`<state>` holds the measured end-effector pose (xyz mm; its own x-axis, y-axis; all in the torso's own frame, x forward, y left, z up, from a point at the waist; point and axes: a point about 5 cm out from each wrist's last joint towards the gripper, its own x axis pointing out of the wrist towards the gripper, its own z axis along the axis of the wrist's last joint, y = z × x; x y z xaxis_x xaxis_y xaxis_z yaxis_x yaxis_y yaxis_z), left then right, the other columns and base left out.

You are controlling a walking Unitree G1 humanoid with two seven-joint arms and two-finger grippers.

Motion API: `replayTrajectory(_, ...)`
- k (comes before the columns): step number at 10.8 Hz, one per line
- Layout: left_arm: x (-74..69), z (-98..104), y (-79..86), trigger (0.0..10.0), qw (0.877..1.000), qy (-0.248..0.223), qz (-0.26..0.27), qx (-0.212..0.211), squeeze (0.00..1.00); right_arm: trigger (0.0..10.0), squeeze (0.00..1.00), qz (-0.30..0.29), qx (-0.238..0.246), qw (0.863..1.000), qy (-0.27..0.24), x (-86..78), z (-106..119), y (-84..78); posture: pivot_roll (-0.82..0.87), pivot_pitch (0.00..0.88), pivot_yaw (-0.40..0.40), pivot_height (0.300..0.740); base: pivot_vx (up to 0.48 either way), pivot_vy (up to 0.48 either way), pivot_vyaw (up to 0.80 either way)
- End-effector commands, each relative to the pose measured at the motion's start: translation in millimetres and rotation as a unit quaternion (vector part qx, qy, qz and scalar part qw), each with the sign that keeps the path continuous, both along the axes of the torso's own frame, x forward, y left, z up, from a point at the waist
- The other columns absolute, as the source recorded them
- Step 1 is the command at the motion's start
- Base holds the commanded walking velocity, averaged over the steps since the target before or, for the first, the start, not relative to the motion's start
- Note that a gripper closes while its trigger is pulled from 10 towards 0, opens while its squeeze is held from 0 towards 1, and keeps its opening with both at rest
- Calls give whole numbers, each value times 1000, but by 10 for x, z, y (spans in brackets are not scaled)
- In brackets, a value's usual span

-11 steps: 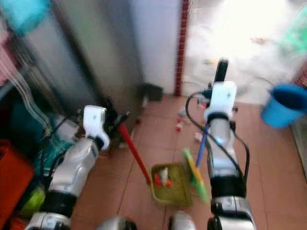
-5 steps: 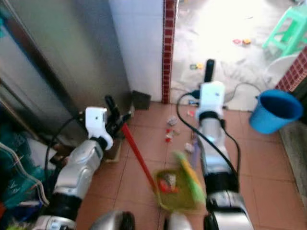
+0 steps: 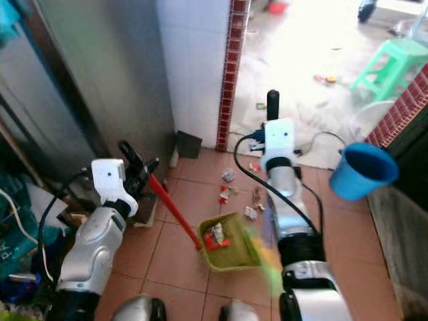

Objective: Sweep floor

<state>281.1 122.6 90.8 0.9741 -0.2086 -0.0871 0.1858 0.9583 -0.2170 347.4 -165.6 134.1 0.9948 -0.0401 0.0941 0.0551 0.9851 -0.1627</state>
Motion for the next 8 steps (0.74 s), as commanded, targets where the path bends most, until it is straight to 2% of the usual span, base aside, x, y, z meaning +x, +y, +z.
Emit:
replayTrajectory(1, 53, 188, -69, 10000, 999, -39, -23, -6, 0, 10000, 0, -24, -7, 999, -35, 17, 140, -134, 6, 21, -10, 740, 394, 274, -800)
replayTrajectory(2, 84, 205, -70, 10000, 999, -38, -32, -2, 0, 10000, 0, -38, -12, 999, -35, -5, 117, -214, -8, 22, 8, 740, 390, 277, -800)
replayTrajectory(5, 172, 254, -73, 10000, 998, -41, -41, 1, 0, 10000, 0, -50, -14, 998, -41, -20, 136, -281, -26, 26, 22, 740, 387, 281, -800)
replayTrajectory(6, 189, 250, -84, 10000, 999, -36, -40, -1, 0, 10000, 0, -52, -13, 998, -46, -19, 151, -291, -32, 28, 30, 740, 390, 277, -413)
replayTrajectory(8, 177, 206, -131, 10000, 998, -30, -49, 2, 0, 10000, 0, -53, -14, 997, -50, -23, 156, -283, -33, 28, 35, 740, 0, 0, 0)
